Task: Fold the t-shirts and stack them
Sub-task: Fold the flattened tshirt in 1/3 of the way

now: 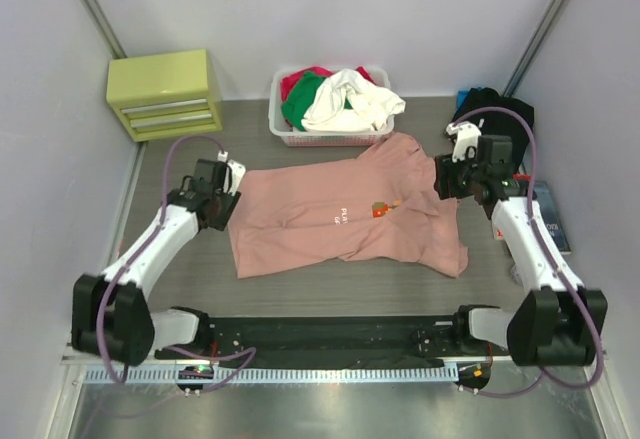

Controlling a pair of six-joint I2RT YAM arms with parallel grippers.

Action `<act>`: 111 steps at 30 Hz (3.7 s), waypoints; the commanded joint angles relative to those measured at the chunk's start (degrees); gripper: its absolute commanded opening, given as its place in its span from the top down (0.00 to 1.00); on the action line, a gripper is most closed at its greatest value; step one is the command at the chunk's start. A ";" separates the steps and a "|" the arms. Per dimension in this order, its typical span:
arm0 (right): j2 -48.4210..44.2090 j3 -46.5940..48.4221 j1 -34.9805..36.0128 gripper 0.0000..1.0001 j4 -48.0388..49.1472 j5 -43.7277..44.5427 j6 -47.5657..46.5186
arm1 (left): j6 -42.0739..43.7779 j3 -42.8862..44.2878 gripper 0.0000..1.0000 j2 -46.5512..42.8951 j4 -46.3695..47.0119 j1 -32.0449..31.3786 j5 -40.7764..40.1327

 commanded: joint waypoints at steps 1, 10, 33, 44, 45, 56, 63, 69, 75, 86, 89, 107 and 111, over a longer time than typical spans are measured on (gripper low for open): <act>-6.54 -2.07 -0.26 0.58 -10.08 -4.12 0.74 | 3.65 -2.09 0.52 -9.66 2.45 0.27 15.73; -6.39 -2.51 0.44 0.99 -16.69 -6.07 -0.65 | 10.94 0.27 1.00 -7.40 -9.77 -1.31 35.61; 19.28 2.94 2.47 0.99 -15.82 -0.10 -8.83 | 12.53 -1.31 1.00 18.07 1.38 -9.84 33.96; 28.69 6.45 -3.93 0.99 -14.32 3.24 -4.53 | 12.62 -1.57 1.00 19.77 3.58 -9.32 30.18; 28.69 6.63 -4.91 0.99 -13.89 4.03 -4.26 | 12.80 -2.00 1.00 19.51 3.58 -8.09 30.18; 29.74 9.88 -12.03 0.99 -13.71 5.80 -3.47 | 16.66 -1.30 1.00 12.74 -1.42 4.48 33.52; 29.58 8.65 -12.03 0.99 -12.48 5.00 -3.29 | 17.45 -1.30 1.00 11.68 -2.40 5.19 32.73; 24.49 7.16 -12.21 0.99 -11.78 7.46 -3.91 | 17.28 -2.45 1.00 10.37 -1.61 6.77 31.14; 4.13 4.26 -12.83 0.99 -12.21 3.96 -3.65 | 16.58 -2.71 1.00 -2.80 -1.08 17.49 35.80; -9.11 4.34 -10.20 0.99 -16.61 -10.55 0.73 | 3.40 3.60 1.00 -22.53 1.83 16.27 42.21; -7.17 4.61 -0.11 0.99 -11.80 -0.83 2.42 | 1.11 9.30 1.00 -18.04 0.51 14.33 37.92; 16.56 5.40 11.87 0.99 17.75 24.60 9.45 | -16.21 17.76 1.00 14.04 13.60 2.91 3.80; 19.02 5.66 11.87 0.99 18.72 24.34 8.75 | -15.77 19.35 1.00 16.77 14.04 2.11 4.77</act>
